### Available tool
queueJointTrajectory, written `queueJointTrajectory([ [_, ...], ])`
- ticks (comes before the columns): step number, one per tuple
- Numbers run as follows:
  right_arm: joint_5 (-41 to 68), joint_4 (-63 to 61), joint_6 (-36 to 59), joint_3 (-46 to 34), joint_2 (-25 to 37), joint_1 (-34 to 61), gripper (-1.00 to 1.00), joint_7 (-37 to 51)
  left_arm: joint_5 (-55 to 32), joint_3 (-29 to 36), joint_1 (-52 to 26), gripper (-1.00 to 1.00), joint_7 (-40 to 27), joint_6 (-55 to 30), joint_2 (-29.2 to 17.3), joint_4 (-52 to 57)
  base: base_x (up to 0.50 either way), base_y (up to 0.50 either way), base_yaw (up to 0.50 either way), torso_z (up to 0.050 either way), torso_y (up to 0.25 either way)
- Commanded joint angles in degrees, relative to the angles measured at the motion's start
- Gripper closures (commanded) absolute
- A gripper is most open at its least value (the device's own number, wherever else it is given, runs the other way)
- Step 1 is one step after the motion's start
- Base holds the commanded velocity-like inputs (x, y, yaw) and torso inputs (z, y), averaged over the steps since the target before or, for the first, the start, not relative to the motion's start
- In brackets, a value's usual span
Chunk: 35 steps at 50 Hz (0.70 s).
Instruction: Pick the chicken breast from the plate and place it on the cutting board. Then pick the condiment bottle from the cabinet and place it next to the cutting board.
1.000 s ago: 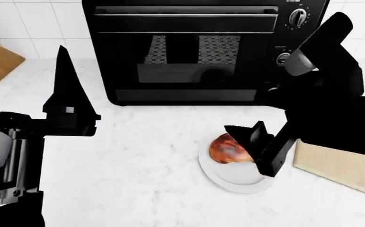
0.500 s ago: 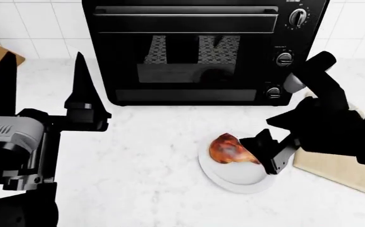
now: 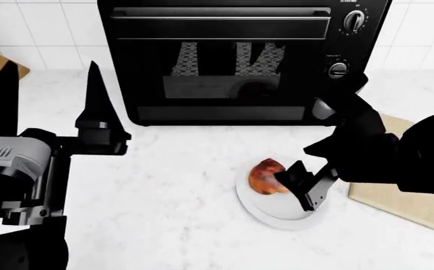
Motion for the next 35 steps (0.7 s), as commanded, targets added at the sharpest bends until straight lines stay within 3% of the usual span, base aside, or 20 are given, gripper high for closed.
queueJointTrajectory([
  [1, -3.0, 0.5, -1.2, -2.3, -1.1, -0.8, -1.00, -2.1, -0.5, -0.3, -0.1, -1.00, -0.3, -0.1, -0.3, 0.2, 0.00, 0.00, 0.00, 0.000, 0.000],
  [35, -8.0, 1.8, -7.1, -5.6, -0.6, -6.4, -1.00, -6.6, -0.4, 0.5, 0.3, -1.00, -0.9, 0.4, -1.0, 0.1, 0.00, 0.00, 0.00, 0.000, 0.000],
])
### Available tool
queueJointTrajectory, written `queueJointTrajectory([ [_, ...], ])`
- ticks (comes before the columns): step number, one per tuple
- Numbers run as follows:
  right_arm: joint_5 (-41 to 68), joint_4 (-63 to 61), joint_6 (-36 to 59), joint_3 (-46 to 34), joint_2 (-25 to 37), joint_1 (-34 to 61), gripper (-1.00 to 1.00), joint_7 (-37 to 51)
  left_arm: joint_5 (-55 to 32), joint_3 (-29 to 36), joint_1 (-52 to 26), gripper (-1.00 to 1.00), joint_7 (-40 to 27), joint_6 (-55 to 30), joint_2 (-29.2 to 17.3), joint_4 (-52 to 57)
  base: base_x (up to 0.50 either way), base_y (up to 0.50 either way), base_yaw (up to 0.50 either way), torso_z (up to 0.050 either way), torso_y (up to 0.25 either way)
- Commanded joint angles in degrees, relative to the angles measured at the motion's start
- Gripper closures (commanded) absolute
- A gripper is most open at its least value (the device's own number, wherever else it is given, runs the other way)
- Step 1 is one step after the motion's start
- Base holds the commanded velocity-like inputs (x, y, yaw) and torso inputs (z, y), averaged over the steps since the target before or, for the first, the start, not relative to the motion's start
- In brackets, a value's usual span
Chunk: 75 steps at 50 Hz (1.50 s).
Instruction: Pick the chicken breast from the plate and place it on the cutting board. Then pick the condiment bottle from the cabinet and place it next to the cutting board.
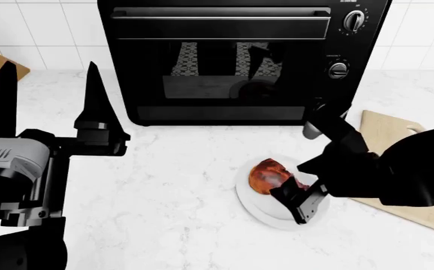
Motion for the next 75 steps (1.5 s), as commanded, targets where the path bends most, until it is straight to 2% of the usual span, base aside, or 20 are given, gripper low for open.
queueJointTrajectory([
  [1, -1.2, 0.2, -1.0, -1.0, -0.2, -0.7, -1.00, -1.0, 0.0, 0.3, 0.1, -1.00, -0.1, 0.2, -0.2, -0.2, 0.00, 0.00, 0.00, 0.000, 0.000],
  [5, -1.3, 0.0, -0.8, -1.3, 0.0, -0.8, -1.00, -1.0, -0.1, 0.3, 0.1, -1.00, -0.2, 0.1, -0.3, -0.2, 0.00, 0.00, 0.00, 0.000, 0.000],
  [6, -1.3, -0.1, -0.7, -1.4, 0.0, -0.7, 1.00, -0.9, -0.2, 0.3, 0.1, -1.00, -0.2, 0.1, -0.3, -0.1, 0.00, 0.00, 0.00, 0.000, 0.000],
  [25, 0.3, -3.1, 0.0, -0.7, 1.9, 0.7, 1.00, 0.4, -0.5, 0.4, 0.1, -1.00, -0.7, 0.1, -0.6, 0.1, 0.00, 0.00, 0.00, 0.000, 0.000],
  [45, 2.0, -6.8, -2.4, 4.1, 4.3, 4.4, 1.00, 4.4, -1.1, 0.2, 0.0, -1.00, -1.1, 0.2, -1.0, 0.2, 0.00, 0.00, 0.00, 0.000, 0.000],
  [61, 18.1, -16.6, -0.9, 11.2, 16.8, 6.2, 1.00, 17.8, -1.9, -0.7, -0.3, -1.00, -1.8, -0.1, -1.5, 0.6, 0.00, 0.00, 0.00, 0.000, 0.000],
  [68, 22.2, -17.9, -1.2, 12.7, 21.8, 6.8, 1.00, 21.4, -2.1, -0.8, -0.3, -1.00, -2.0, -0.2, -1.7, 0.9, 0.00, 0.00, 0.00, 0.000, 0.000],
  [75, 22.2, -19.0, -4.7, 13.9, 28.4, 3.0, 1.00, 22.3, -2.1, -0.7, -0.3, -1.00, -2.2, -0.2, -1.9, 1.0, 0.00, 0.00, 0.00, 0.000, 0.000],
])
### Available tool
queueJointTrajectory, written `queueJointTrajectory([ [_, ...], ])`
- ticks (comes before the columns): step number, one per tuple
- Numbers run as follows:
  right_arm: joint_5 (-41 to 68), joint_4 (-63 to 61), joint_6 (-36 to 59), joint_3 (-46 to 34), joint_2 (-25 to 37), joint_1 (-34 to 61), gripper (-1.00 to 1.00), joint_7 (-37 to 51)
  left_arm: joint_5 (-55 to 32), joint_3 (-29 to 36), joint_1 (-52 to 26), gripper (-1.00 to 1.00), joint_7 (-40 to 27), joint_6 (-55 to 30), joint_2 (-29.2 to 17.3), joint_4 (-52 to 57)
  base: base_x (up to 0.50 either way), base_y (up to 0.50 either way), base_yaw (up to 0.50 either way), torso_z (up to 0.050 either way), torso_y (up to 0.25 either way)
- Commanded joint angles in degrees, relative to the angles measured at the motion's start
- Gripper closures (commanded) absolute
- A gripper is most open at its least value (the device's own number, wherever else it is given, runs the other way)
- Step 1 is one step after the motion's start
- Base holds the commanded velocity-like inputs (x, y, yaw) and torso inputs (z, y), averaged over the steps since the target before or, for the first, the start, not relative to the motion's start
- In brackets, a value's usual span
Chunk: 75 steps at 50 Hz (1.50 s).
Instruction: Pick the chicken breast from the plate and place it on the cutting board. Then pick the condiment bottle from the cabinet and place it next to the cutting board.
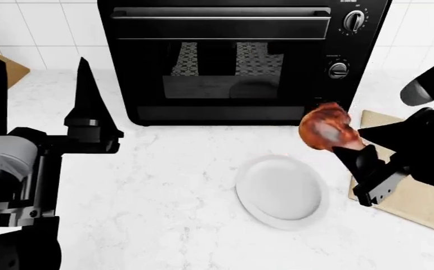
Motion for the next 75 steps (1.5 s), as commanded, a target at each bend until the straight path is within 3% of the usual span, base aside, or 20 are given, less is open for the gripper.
queueJointTrajectory([
  [1, 2.7, -2.5, -3.3, 2.5, 9.4, -3.0, 1.00, 3.4, -0.2, 0.0, -0.1, -1.00, -0.4, -0.1, -0.3, 0.3, 0.00, 0.00, 0.00, 0.000, 0.000],
  [13, 6.9, 0.6, -5.7, 0.9, 17.1, -6.8, 1.00, 15.4, 0.2, 0.5, 0.3, -1.00, -0.6, 0.1, -0.4, 0.5, 0.00, 0.00, 0.00, 0.000, 0.000],
  [31, 5.6, 6.3, -11.8, -1.5, 17.6, -11.1, 1.00, 22.3, -0.2, 0.5, 0.1, -1.00, -1.0, 0.1, -0.8, 0.6, 0.00, 0.00, 0.00, 0.000, 0.000],
  [53, -1.9, 11.5, -11.6, -4.2, 7.7, -11.6, 1.00, 21.4, -0.4, 0.6, 0.1, -1.00, -1.3, 0.4, -1.1, 0.3, 0.00, 0.00, 0.00, 0.000, 0.000],
  [75, -7.6, 14.7, -24.6, -7.2, 9.1, -24.0, 1.00, 17.0, -0.8, 0.9, 0.4, -1.00, -1.5, 0.7, -1.4, 0.5, 0.00, 0.00, 0.00, 0.000, 0.000],
])
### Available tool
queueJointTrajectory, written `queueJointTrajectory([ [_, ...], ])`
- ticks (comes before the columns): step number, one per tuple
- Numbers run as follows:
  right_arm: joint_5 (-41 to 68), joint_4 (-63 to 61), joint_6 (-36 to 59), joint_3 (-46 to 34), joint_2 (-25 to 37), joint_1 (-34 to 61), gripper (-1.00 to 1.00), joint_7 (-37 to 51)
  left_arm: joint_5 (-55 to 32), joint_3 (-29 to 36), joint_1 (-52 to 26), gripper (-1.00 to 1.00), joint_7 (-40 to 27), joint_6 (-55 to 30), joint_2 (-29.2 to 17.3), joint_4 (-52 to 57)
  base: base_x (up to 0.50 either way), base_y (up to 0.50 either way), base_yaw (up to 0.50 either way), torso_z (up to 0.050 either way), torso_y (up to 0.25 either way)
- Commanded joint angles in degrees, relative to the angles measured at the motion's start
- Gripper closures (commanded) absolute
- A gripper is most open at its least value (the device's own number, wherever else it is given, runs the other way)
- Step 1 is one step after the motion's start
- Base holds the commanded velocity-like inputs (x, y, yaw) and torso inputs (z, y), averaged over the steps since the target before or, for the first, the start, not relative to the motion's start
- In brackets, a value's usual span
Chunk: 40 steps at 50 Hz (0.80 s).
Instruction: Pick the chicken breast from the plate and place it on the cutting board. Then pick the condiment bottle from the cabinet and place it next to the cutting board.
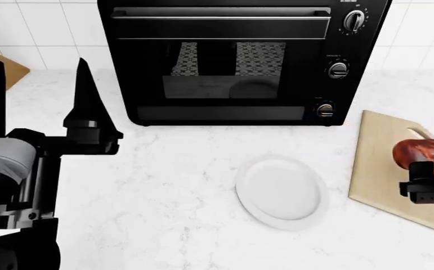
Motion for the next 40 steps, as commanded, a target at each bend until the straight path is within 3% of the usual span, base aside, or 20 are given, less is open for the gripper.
queueJointTrajectory([
  [1, -2.7, 1.4, -4.5, -1.1, -0.3, -4.0, 1.00, -1.2, -0.2, 0.2, 0.1, -1.00, -0.1, 0.1, -0.2, 0.0, 0.00, 0.00, 0.00, 0.000, 0.000],
  [4, -3.3, 1.4, -4.8, -1.3, -0.9, -4.2, 1.00, -1.2, -0.2, 0.2, 0.1, -1.00, -0.1, 0.2, -0.2, 0.0, 0.00, 0.00, 0.00, 0.000, 0.000],
  [5, -3.4, 1.3, -4.7, -1.3, -1.1, -4.1, -1.00, -1.2, -0.2, 0.3, 0.1, -1.00, -0.1, 0.2, -0.2, 0.0, 0.00, 0.00, 0.00, 0.000, 0.000],
  [28, -3.2, 0.5, -4.2, -0.8, -1.0, -3.8, -1.00, -1.5, -0.5, 0.5, 0.0, -1.00, -0.3, 0.4, -0.6, -0.2, 0.00, 0.00, 0.00, 0.000, 0.000],
  [40, 2.9, -5.9, 1.7, 5.2, 4.6, 4.7, -1.00, 2.2, -1.9, -1.6, -3.4, -1.00, -3.6, -2.1, 0.1, -1.3, 0.00, 0.00, 0.00, 0.000, 0.000],
])
